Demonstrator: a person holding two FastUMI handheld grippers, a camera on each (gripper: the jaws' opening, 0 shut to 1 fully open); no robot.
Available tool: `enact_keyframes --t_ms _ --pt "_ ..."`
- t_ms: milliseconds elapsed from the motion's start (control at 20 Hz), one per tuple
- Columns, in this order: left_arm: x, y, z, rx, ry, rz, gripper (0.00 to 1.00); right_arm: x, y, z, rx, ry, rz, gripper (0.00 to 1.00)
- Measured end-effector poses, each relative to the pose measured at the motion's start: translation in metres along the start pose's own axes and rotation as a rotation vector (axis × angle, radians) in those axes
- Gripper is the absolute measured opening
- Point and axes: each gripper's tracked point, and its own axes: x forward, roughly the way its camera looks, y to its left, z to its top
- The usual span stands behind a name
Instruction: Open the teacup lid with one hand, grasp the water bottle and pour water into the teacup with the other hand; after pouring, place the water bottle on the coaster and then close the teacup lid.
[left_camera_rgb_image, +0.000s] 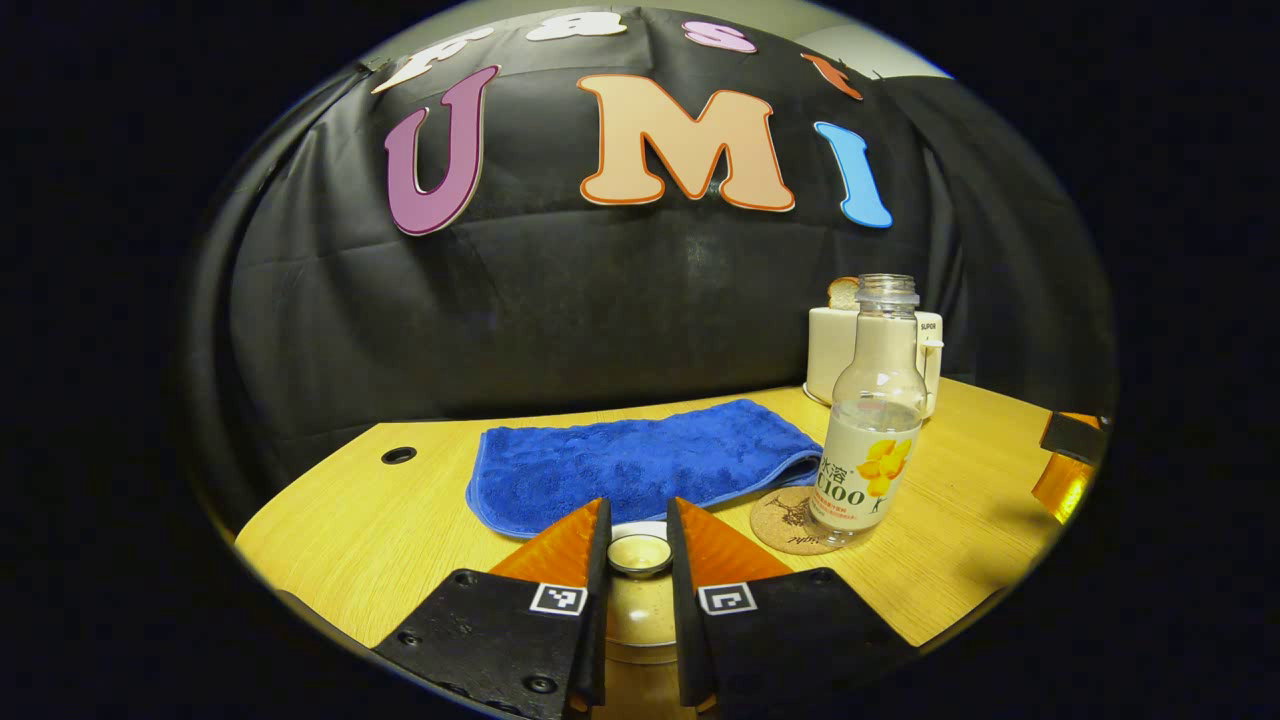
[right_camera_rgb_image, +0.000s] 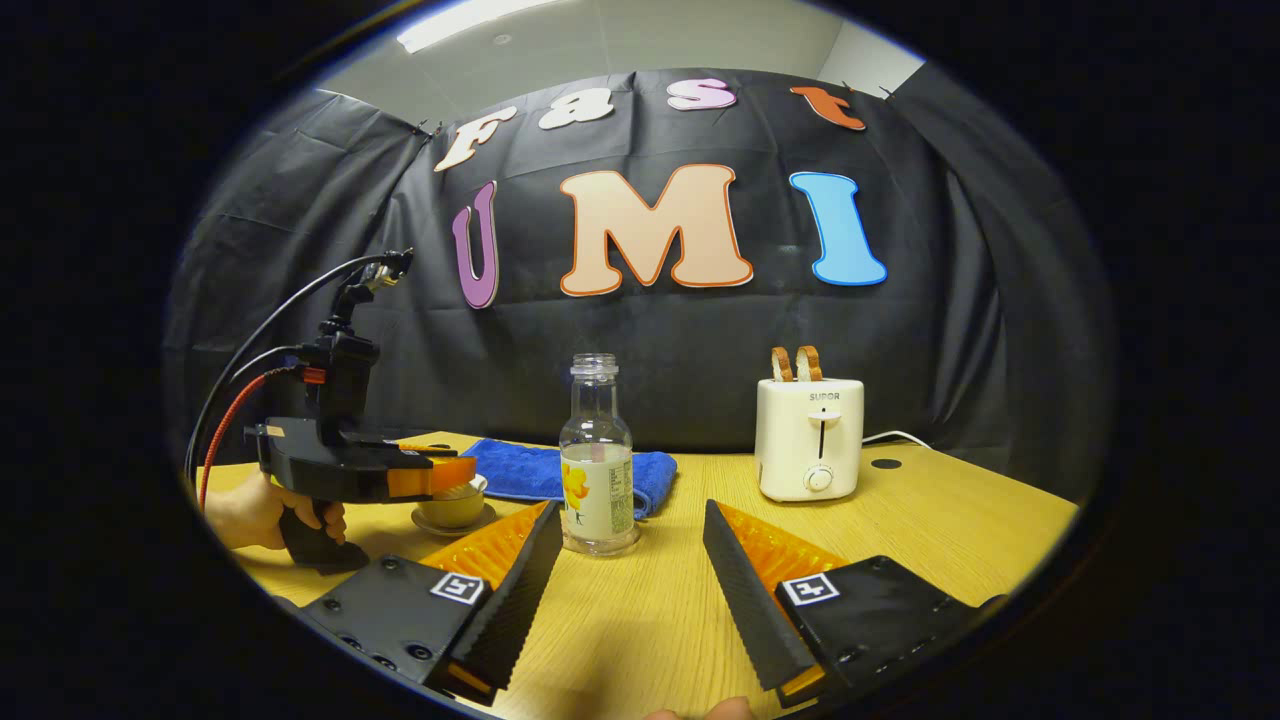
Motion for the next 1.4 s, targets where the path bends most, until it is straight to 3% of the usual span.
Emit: enact_keyframes --t_ms 150,200,300,350,400,450,550,650,700,750,800,850,1000,1050,1150,1300,1350,1400 --pt "-0.001 0.002 -0.002 0.003 0.002 0.009 0.29 -0.001 -0.001 0.001 0.000 -0.001 -0.003 0.91" --pt "0.000 0.001 -0.002 0.003 0.004 0.001 0.29 -0.002 -0.001 0.001 0.000 0.000 -0.004 0.95" --pt "0.000 0.003 -0.003 0.004 0.004 0.004 0.39 -0.002 -0.002 0.000 0.000 -0.001 -0.009 0.95" --pt "-0.001 0.002 -0.004 0.001 0.012 -0.003 0.60 -0.002 -0.002 0.001 0.000 -0.001 -0.010 0.95" --pt "-0.004 0.003 -0.002 -0.005 0.007 -0.004 0.70 -0.002 -0.002 0.000 0.000 -0.001 -0.010 0.87" --pt "-0.007 0.003 0.001 -0.023 -0.012 -0.009 0.87 -0.002 -0.002 0.001 0.000 -0.001 -0.011 0.91" --pt "-0.013 0.003 0.010 -0.046 -0.047 -0.011 0.96 -0.002 -0.002 0.000 -0.001 0.000 -0.013 0.91" --pt "-0.023 0.002 0.016 -0.036 -0.064 -0.012 0.98 -0.004 -0.003 0.001 -0.001 -0.001 -0.018 0.95" --pt "-0.033 -0.001 0.017 -0.031 -0.076 -0.016 0.98 -0.005 -0.004 0.001 -0.001 -0.002 -0.021 0.91" --pt "-0.043 -0.004 0.016 -0.029 -0.080 -0.021 0.98 -0.006 -0.005 0.001 -0.001 -0.002 -0.025 0.95" --pt "-0.054 -0.009 0.015 -0.027 -0.089 -0.030 0.97 -0.008 -0.006 0.001 -0.001 -0.001 -0.028 0.91" --pt "-0.066 -0.013 0.012 -0.032 -0.098 -0.033 0.97 -0.011 -0.007 0.001 -0.002 -0.002 -0.037 0.95" --pt "-0.103 -0.021 0.005 -0.048 -0.129 -0.006 0.98 -0.023 -0.011 0.001 -0.003 -0.002 -0.060 0.91" --pt "-0.116 -0.025 0.005 -0.055 -0.144 0.000 0.97 -0.027 -0.012 0.002 -0.002 -0.004 -0.061 0.95" --pt "-0.135 -0.034 -0.001 -0.061 -0.145 -0.002 0.96 -0.036 -0.012 0.002 -0.001 -0.003 -0.062 0.91" --pt "-0.161 -0.046 -0.007 -0.086 -0.140 -0.014 0.97 -0.054 -0.010 0.003 -0.002 -0.005 -0.063 0.95" --pt "-0.168 -0.050 -0.008 -0.096 -0.145 -0.019 0.97 -0.059 -0.008 0.003 -0.002 -0.004 -0.061 0.91" --pt "-0.173 -0.053 -0.009 -0.095 -0.140 -0.017 0.97 -0.065 -0.006 0.003 -0.002 -0.005 -0.061 0.95"
